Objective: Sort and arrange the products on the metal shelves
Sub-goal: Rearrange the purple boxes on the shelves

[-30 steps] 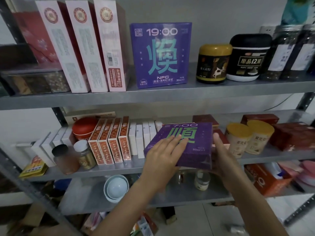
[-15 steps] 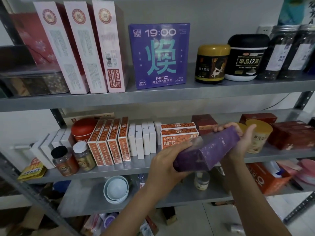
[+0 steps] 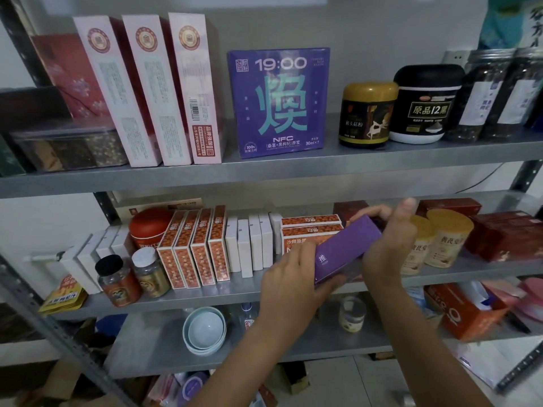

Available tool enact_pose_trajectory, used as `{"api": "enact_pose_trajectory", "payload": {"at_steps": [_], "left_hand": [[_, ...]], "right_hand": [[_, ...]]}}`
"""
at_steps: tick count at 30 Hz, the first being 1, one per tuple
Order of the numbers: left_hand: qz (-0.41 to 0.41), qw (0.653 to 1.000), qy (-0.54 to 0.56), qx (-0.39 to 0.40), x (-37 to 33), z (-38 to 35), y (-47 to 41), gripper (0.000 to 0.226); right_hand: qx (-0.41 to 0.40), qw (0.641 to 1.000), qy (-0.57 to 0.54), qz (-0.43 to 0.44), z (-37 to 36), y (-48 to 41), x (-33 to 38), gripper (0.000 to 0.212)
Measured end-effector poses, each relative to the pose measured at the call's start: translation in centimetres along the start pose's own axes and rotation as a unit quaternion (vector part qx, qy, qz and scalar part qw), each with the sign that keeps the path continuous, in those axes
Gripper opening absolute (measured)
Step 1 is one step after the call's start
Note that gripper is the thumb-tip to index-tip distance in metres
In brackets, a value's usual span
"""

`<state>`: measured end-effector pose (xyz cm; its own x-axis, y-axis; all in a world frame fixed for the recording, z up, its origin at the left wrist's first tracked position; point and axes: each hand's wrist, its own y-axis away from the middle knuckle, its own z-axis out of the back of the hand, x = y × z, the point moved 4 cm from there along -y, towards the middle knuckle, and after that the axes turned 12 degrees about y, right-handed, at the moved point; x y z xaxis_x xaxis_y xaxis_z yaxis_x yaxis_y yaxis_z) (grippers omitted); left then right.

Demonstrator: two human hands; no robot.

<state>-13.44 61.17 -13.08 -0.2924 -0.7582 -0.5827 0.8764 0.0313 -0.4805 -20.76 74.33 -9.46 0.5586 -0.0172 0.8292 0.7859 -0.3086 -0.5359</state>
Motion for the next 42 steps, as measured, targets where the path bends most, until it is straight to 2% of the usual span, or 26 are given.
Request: {"api": "enact_pose_trajectory", "payload": {"at_steps": [5,8,9,11,13,16,19,21,23,24,25,27,29,31,33,35,37,40,42], "left_hand": [[0.052,0.998,0.035,-0.006,1.1,0.2,0.1,0.082],[0.095,0.991,0.086,-0.029,1.5,1.0,0.0,0.074],[0.118,0.985,0.121,-0.045,1.7,1.3,0.1,0.069],[0.156,0.963,0.206,-0.072,2.4,1.8,0.2,0.062],[0.182,0.934,0.299,-0.075,2.7,2.1,0.0,0.057],[0.221,0.888,0.396,-0.079,2.9,2.1,-0.5,0.039],[0.280,0.849,0.441,-0.074,3.5,1.8,-0.9,0.025],[0.310,0.837,0.448,-0.054,3.7,1.9,-1.1,0.031],[0.320,0.841,0.436,-0.034,3.5,2.2,-1.4,0.043],[0.308,0.857,0.413,-0.031,3.4,2.5,-1.6,0.050],[0.276,0.889,0.365,-0.033,3.2,2.7,-1.7,0.055],[0.162,0.965,0.197,-0.058,2.8,3.2,-1.8,0.062],[0.022,0.997,0.035,-0.063,1.6,3.0,-1.2,0.067],[-0.127,0.988,-0.076,-0.047,0.9,2.1,-0.6,0.069],[-0.214,0.969,-0.122,-0.016,0.8,1.2,0.0,0.072],[-0.237,0.960,-0.146,0.013,1.0,0.8,0.0,0.085],[-0.263,0.946,-0.188,-0.009,0.9,0.7,-0.1,0.089],[-0.283,0.941,-0.172,-0.073,1.0,0.9,-0.1,0.085],[-0.278,0.948,-0.124,-0.093,1.5,0.9,0.1,0.085]], "right_hand": [[0.069,0.996,0.054,-0.029,-1.0,-0.2,0.3,0.054],[0.081,0.991,0.105,-0.009,-0.4,-0.9,0.2,0.035],[0.075,0.989,0.130,-0.008,0.2,-1.1,-0.1,0.034],[0.090,0.982,0.154,-0.068,1.6,-1.1,-1.5,0.054],[0.151,0.963,0.106,-0.196,2.4,0.1,-3.2,0.071],[0.250,0.908,-0.021,-0.336,2.7,2.4,-4.8,0.070],[0.278,0.890,-0.078,-0.353,3.0,3.3,-4.7,0.055],[0.271,0.896,-0.086,-0.342,3.0,3.2,-4.2,0.048],[0.257,0.898,-0.086,-0.346,2.8,3.1,-3.8,0.047],[0.250,0.898,-0.088,-0.352,2.7,3.2,-3.6,0.047],[0.243,0.898,-0.091,-0.356,2.6,3.2,-3.5,0.048],[0.223,0.899,-0.093,-0.365,2.4,3.2,-3.2,0.050],[0.197,0.892,-0.091,-0.396,2.3,3.1,-3.0,0.048],[0.181,0.882,-0.097,-0.423,2.2,2.8,-2.9,0.042],[0.183,0.878,-0.094,-0.432,2.1,2.5,-2.6,0.038],[0.191,0.873,-0.089,-0.441,2.0,2.3,-2.4,0.031],[0.202,0.861,-0.093,-0.457,1.9,2.4,-2.3,0.025],[0.210,0.853,-0.088,-0.470,1.9,2.8,-2.2,0.032],[0.204,0.851,-0.111,-0.471,2.2,2.7,-2.3,0.040]]}}
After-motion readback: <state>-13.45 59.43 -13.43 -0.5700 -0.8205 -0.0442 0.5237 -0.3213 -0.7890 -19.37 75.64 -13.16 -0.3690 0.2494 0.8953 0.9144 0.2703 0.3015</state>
